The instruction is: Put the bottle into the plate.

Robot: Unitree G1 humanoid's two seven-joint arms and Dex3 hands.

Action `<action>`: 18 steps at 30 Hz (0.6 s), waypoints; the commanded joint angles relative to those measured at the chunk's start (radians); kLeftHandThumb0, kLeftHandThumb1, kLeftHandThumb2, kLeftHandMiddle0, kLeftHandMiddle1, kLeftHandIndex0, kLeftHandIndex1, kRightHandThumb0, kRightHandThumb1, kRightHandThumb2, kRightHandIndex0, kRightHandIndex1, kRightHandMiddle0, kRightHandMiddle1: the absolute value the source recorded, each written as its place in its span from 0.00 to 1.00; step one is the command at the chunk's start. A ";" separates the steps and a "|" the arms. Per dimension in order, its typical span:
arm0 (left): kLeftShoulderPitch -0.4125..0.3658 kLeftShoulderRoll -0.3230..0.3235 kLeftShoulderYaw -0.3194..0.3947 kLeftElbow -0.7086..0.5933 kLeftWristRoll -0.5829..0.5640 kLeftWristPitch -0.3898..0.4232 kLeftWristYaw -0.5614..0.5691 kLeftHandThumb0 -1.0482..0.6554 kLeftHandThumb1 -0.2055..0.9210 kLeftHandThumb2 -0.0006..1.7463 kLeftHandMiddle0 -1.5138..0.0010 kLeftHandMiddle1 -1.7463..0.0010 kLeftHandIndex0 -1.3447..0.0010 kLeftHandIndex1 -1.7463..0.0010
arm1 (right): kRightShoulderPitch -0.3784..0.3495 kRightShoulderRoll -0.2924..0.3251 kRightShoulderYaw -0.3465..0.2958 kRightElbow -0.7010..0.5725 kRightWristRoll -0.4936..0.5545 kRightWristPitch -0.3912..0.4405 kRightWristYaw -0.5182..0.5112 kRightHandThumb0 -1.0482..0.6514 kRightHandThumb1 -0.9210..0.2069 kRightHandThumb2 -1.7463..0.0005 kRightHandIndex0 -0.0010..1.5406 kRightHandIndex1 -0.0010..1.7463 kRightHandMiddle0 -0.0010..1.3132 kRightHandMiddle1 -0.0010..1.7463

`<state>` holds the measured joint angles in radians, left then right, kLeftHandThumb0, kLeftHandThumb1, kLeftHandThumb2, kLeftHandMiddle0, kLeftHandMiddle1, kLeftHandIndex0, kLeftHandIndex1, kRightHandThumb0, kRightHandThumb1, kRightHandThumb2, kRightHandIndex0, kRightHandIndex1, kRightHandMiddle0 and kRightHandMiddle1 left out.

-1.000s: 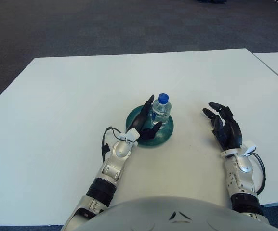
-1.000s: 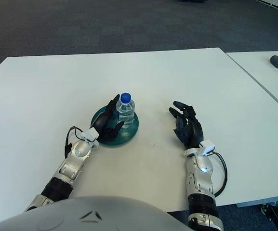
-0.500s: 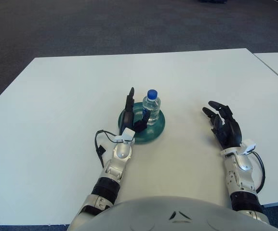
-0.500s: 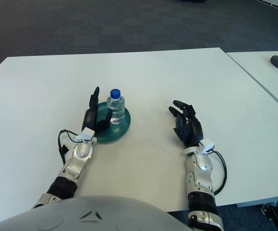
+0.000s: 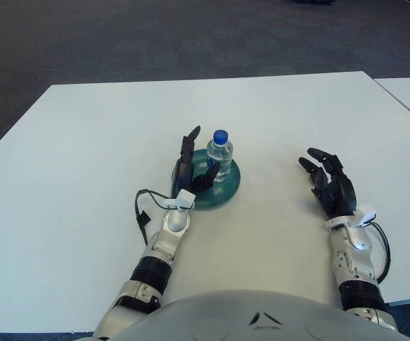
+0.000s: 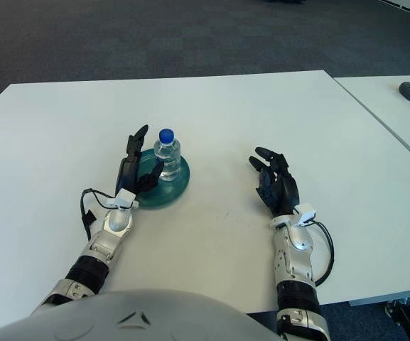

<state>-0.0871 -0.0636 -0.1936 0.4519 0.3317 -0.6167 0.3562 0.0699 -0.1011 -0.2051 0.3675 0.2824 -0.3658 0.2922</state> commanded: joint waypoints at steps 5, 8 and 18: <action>-0.022 -0.016 0.043 -0.013 -0.077 -0.042 -0.013 0.00 1.00 0.32 0.77 0.97 1.00 0.54 | 0.079 0.039 0.015 0.145 -0.014 0.077 -0.005 0.22 0.00 0.66 0.26 0.34 0.06 0.56; -0.020 -0.019 0.057 -0.012 -0.076 -0.063 0.002 0.01 1.00 0.34 0.70 0.95 0.96 0.48 | 0.077 0.039 0.015 0.147 -0.014 0.077 -0.006 0.22 0.00 0.66 0.26 0.34 0.06 0.56; -0.008 -0.012 0.052 -0.046 -0.001 -0.084 0.036 0.07 1.00 0.35 0.70 0.61 0.82 0.38 | 0.071 0.042 0.017 0.157 -0.017 0.072 -0.008 0.22 0.00 0.66 0.26 0.34 0.06 0.56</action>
<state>-0.0884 -0.0812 -0.1419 0.4241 0.3012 -0.6850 0.3788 0.0598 -0.1012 -0.2058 0.3818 0.2822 -0.3743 0.2921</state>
